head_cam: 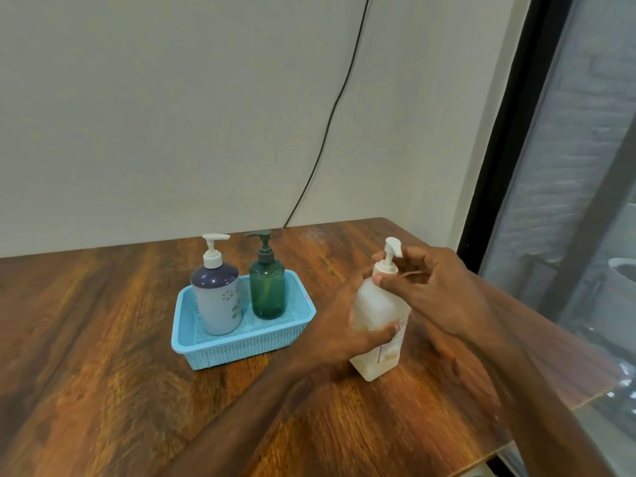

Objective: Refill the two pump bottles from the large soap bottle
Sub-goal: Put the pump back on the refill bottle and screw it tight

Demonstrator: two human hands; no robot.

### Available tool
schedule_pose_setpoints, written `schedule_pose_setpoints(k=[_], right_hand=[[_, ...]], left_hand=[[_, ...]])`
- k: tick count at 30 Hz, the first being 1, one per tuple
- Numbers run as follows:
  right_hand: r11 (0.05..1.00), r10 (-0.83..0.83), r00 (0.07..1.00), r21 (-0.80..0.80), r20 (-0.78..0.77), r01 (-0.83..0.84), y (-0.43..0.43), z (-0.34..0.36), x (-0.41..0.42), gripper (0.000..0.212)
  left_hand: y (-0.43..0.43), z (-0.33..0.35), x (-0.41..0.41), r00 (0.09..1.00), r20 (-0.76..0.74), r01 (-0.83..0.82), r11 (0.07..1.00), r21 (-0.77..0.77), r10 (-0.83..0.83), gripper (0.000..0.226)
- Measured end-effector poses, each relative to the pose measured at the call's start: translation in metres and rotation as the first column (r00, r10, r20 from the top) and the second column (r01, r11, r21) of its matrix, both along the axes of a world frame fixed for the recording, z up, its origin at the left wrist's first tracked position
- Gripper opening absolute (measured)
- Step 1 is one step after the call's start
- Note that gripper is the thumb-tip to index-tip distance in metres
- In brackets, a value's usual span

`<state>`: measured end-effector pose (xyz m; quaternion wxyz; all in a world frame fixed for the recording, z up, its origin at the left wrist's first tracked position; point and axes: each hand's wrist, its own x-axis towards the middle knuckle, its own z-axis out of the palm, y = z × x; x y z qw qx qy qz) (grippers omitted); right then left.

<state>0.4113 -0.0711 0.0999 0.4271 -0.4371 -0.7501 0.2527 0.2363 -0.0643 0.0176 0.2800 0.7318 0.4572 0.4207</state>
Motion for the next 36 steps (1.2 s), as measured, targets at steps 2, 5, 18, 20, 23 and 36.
schedule_pose_setpoints(k=[2, 5, 18, 20, 23, 36], right_hand=[[0.994, -0.094, 0.995, 0.054, 0.028, 0.093, 0.003, 0.000, -0.003, 0.028], [1.000, -0.019, 1.000, 0.006, -0.015, 0.019, 0.004, 0.001, 0.001, 0.034], [0.999, 0.033, 0.999, 0.008, -0.010, -0.033, 0.004, -0.002, 0.006, 0.033], [0.995, -0.088, 0.996, 0.046, -0.024, 0.089, 0.004, -0.004, 0.000, 0.035], [0.995, -0.089, 0.995, 0.057, 0.036, 0.087, 0.005, -0.006, -0.001, 0.037], [0.994, 0.009, 1.000, 0.107, -0.023, -0.006, 0.008, 0.005, 0.008, 0.033]], left_hand=[[0.000, 0.000, 0.000, 1.000, -0.013, -0.015, 1.000, -0.011, 0.015, 0.076], [0.000, 0.001, 0.000, 1.000, -0.012, -0.014, 1.000, -0.015, 0.014, 0.076], [-0.002, 0.002, 0.001, 1.000, -0.004, -0.009, 0.999, -0.032, 0.009, 0.081], [-0.002, 0.001, 0.000, 1.000, -0.001, -0.009, 0.999, -0.035, 0.009, 0.074], [-0.003, 0.001, 0.001, 1.000, 0.004, -0.014, 0.999, -0.043, 0.014, 0.075], [-0.006, 0.003, 0.001, 1.000, 0.002, -0.004, 0.999, -0.050, 0.004, 0.083]])
